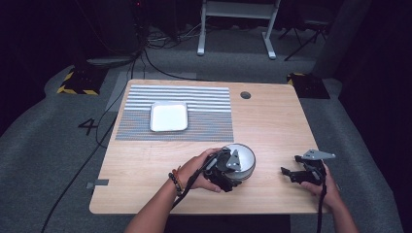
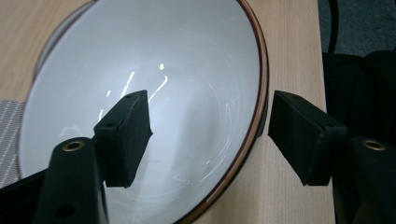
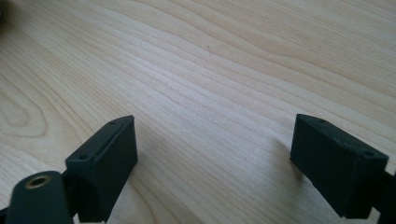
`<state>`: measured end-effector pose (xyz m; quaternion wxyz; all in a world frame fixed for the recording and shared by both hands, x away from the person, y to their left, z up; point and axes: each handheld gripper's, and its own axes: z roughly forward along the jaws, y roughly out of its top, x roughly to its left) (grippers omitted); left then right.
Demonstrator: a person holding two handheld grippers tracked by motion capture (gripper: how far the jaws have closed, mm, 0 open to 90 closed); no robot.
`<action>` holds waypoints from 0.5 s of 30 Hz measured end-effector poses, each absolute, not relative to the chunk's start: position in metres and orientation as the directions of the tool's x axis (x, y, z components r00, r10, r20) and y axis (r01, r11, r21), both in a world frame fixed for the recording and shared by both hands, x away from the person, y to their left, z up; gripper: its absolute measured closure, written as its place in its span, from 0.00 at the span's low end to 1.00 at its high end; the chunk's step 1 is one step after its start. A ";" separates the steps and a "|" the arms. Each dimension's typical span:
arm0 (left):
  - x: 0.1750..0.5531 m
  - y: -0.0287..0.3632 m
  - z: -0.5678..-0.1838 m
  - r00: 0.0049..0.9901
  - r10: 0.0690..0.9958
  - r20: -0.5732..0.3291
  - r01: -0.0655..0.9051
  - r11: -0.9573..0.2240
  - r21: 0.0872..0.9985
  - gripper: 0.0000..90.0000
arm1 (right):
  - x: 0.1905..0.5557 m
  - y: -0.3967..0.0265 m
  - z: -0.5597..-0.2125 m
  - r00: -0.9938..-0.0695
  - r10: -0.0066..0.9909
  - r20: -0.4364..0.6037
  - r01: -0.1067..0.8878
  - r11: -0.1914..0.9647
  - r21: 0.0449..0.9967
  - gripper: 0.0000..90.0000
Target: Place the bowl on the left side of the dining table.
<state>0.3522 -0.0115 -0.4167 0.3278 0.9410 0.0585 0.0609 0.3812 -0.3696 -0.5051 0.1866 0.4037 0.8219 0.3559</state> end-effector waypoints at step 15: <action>0.352 -0.012 -0.413 0.996 0.017 0.090 -0.041 -0.801 0.597 0.78 | 0.381 -0.370 -0.505 -0.604 0.797 -0.019 0.531 0.420 0.736 0.17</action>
